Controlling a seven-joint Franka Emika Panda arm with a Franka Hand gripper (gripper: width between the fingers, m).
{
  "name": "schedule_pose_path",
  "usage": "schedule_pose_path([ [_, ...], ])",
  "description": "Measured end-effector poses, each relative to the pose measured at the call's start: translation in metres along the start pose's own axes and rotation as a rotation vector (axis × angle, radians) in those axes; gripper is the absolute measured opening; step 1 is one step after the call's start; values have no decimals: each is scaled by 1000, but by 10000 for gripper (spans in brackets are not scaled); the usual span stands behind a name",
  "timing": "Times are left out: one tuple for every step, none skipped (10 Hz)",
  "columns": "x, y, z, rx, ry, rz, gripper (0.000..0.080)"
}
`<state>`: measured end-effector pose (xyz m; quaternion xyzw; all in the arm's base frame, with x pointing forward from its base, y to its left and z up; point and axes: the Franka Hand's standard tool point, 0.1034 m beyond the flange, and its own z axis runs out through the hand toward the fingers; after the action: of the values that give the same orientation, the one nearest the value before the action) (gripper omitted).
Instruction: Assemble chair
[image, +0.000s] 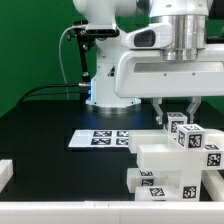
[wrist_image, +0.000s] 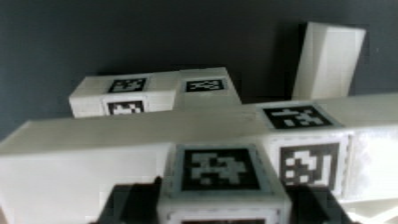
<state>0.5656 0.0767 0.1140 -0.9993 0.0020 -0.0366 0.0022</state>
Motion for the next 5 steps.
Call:
schedule_pose_path([
  [2, 6, 0, 2, 8, 123, 281],
  [3, 7, 1, 2, 17, 246, 281],
  [3, 8, 0, 4, 18, 353, 281],
  [3, 9, 0, 6, 18, 458, 281],
  [4, 8, 0, 11, 19, 589, 281],
])
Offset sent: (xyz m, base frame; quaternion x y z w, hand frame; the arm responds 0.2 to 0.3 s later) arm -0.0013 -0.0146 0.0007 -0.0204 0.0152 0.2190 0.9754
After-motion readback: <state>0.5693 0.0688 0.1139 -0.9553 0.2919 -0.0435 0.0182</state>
